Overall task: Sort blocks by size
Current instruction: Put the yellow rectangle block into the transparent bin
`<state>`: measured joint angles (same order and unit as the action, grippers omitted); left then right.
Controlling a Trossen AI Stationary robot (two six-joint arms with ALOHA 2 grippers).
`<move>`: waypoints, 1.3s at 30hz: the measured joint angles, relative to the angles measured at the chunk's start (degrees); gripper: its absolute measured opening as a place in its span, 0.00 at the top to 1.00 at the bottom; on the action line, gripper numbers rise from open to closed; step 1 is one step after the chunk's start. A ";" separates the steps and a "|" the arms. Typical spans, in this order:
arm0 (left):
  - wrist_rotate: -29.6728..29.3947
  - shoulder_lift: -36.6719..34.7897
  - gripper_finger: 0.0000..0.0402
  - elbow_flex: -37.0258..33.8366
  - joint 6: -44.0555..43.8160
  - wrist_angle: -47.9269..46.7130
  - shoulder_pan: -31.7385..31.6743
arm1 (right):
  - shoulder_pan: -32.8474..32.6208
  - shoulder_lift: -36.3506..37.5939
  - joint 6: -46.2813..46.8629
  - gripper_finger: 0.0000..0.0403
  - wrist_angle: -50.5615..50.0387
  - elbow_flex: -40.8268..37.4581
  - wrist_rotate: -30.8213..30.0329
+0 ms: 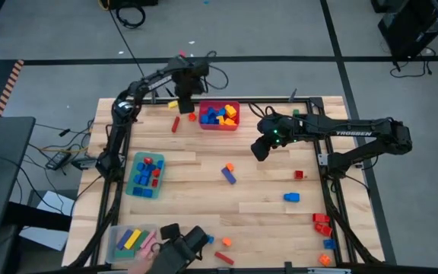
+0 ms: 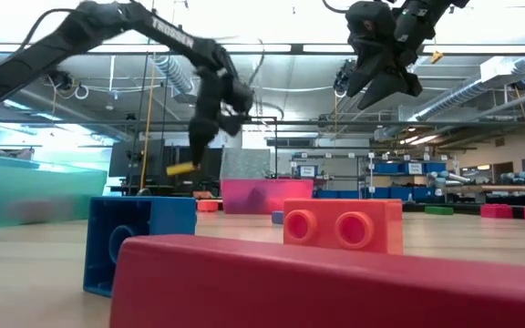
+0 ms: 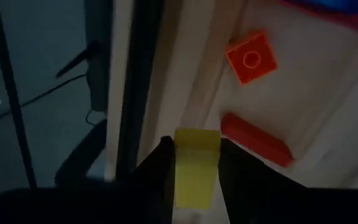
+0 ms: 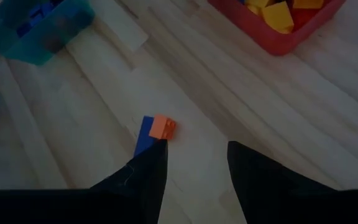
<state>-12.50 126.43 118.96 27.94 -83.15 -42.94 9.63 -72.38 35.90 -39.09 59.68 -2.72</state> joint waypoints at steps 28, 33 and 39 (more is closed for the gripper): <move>-0.16 -57.97 0.76 -42.69 -82.34 -3.41 28.42 | 0.02 0.02 -12.68 0.55 -3.02 0.00 5.83; 9.21 -63.22 0.76 -52.05 -96.03 -3.41 43.23 | 0.02 0.02 -14.46 0.55 -3.02 0.00 7.28; 16.13 -62.20 0.76 -57.52 -110.42 1.92 61.79 | -0.05 0.02 -14.71 0.55 -2.99 0.00 7.68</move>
<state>3.63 64.23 61.44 -82.47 -81.23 18.86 9.58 -72.36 21.19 -42.09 59.68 4.97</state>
